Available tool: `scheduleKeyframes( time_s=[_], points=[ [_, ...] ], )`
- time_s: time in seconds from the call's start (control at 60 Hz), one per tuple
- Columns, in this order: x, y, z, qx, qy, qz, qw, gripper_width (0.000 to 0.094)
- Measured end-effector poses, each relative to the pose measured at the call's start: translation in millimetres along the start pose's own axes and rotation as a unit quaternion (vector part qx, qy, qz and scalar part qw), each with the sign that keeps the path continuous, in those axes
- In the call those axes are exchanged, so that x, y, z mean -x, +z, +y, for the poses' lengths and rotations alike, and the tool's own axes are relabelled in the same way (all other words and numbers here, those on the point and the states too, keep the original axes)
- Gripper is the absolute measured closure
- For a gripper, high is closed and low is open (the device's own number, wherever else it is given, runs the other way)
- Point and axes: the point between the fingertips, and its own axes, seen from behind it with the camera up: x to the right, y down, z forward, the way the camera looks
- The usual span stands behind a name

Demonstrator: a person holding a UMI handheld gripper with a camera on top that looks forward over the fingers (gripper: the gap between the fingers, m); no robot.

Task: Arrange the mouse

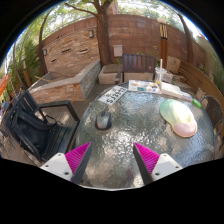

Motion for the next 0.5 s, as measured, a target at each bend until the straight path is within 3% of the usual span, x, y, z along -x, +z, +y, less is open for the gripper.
scheduleKeyframes(
  time_s=[0.133,0.25,0.367,0.417,0.5],
  points=[
    [27,75,-44,-0.017,-0.009,0.010,1.000,0.0087],
    [34,123,-57,-0.006,-0.001,0.018,1.000,0.0138],
    [31,149,-55,0.007,-0.004,0.025,1.000,0.0258],
    [33,154,-50,0.013,-0.010,0.025,1.000,0.0369],
    [30,154,-52,0.006,-0.025,0.027,0.999,0.0426]
  ],
)
